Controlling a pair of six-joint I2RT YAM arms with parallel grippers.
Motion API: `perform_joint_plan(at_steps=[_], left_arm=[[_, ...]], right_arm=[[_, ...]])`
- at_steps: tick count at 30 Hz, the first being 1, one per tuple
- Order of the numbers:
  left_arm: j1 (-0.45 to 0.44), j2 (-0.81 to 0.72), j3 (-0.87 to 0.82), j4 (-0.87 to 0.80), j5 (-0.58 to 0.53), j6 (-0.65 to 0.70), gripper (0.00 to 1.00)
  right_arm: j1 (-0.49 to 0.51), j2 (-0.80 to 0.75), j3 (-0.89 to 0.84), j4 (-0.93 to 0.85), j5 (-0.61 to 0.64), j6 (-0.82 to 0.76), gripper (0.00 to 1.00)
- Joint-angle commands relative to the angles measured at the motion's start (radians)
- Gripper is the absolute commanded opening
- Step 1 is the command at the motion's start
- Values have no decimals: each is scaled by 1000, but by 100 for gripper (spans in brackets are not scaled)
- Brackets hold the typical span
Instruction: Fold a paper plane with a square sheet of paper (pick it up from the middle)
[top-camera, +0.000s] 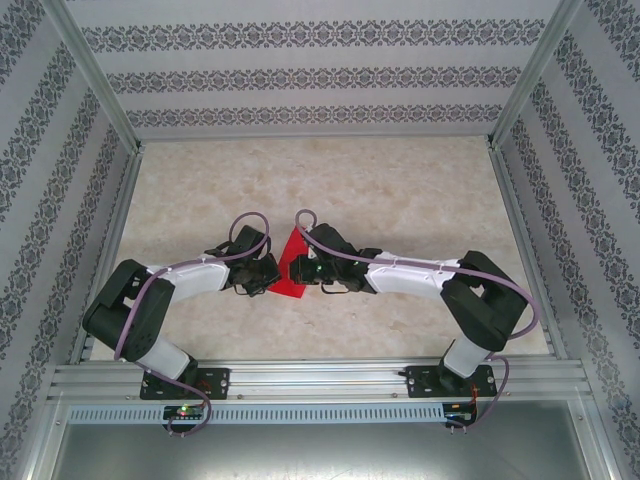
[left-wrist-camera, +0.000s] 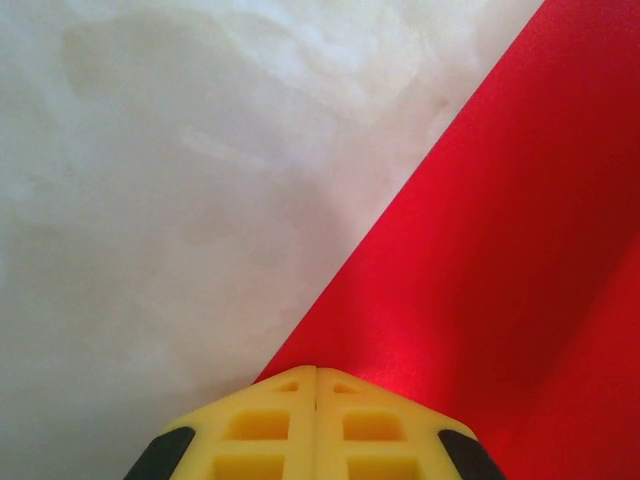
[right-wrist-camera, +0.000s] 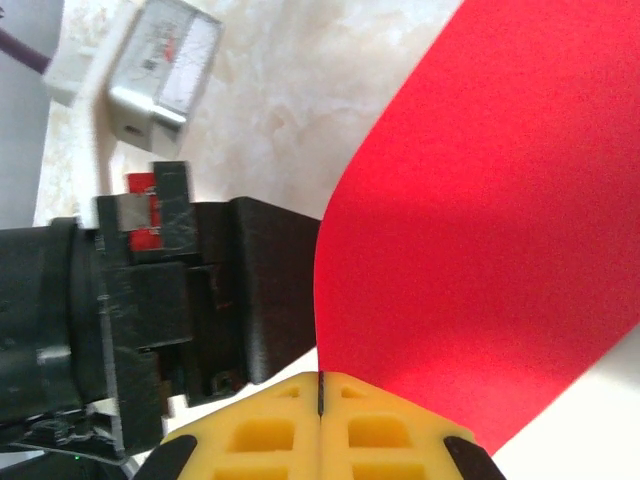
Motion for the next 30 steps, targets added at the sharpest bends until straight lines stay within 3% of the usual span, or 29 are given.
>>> perform_joint_plan(at_steps=[1, 9, 30], left_arm=[[11, 34, -10, -18, -4, -15, 0], [9, 38, 1, -36, -13, -3, 0], [8, 36, 31, -87, -32, 27, 0]], right_arm=[[-33, 28, -35, 21, -56, 21, 0], [-77, 90, -33, 35, -153, -28, 1], [-166, 190, 70, -101, -199, -213, 3]])
